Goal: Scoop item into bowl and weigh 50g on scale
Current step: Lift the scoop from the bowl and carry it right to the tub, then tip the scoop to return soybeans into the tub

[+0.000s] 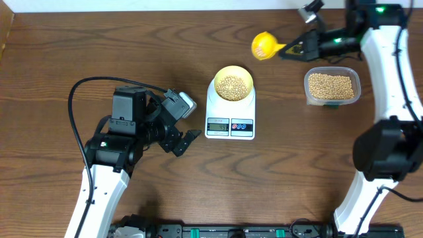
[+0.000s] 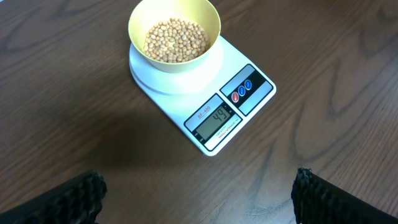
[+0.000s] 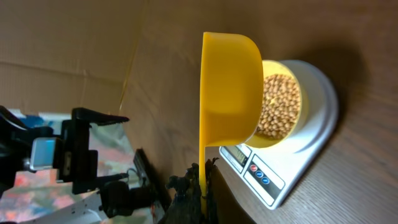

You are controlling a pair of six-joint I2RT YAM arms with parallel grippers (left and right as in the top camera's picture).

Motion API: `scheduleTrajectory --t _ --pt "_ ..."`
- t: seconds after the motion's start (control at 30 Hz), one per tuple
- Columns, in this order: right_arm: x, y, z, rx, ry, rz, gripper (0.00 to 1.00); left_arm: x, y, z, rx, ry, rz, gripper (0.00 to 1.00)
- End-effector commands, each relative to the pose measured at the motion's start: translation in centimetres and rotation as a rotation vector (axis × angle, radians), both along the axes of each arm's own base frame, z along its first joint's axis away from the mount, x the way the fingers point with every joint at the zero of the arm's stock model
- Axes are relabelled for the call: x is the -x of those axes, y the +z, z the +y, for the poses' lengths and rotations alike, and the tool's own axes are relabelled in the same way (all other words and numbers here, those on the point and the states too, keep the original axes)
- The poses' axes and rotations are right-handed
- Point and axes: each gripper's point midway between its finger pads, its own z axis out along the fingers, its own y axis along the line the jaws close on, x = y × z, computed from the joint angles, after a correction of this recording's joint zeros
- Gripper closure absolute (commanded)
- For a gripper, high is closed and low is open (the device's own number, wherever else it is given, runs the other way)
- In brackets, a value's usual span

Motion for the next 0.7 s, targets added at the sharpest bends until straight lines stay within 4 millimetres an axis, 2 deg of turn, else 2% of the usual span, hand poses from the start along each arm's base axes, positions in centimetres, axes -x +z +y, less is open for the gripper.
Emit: scheduleTrajectory --t 0.0,0.1,0.2,0.3,0.37,0.5,0.67 --pt "0.1 2.9 -2.8 -0.006 -0.062 -0.076 0.99 0.1 0.0 0.0 0.000 -0.010 -0.002 0.02" --pt "0.1 3.1 -5.7 0.023 -0.130 -0.076 0.99 0.1 0.0 0.0 0.000 -0.010 -0.002 0.03" --pt "0.5 2.1 -8.9 0.096 -0.202 -0.029 0.99 0.1 0.0 0.0 0.000 -0.010 -0.002 0.02" --pt "1.8 0.8 -12.1 0.177 -0.235 0.013 0.99 0.1 0.0 0.0 0.000 -0.010 -0.002 0.02" --pt "3.4 -0.7 -15.1 0.271 -0.279 0.097 0.99 0.1 0.0 0.0 0.000 -0.010 -0.002 0.03" --pt "4.8 -2.5 -17.5 0.414 -0.318 0.187 0.99 0.1 0.0 0.0 0.000 -0.010 -0.002 0.02" --pt "4.8 -3.9 -18.7 0.558 -0.340 0.223 0.99 0.1 0.0 0.0 0.000 -0.010 -0.002 0.03"
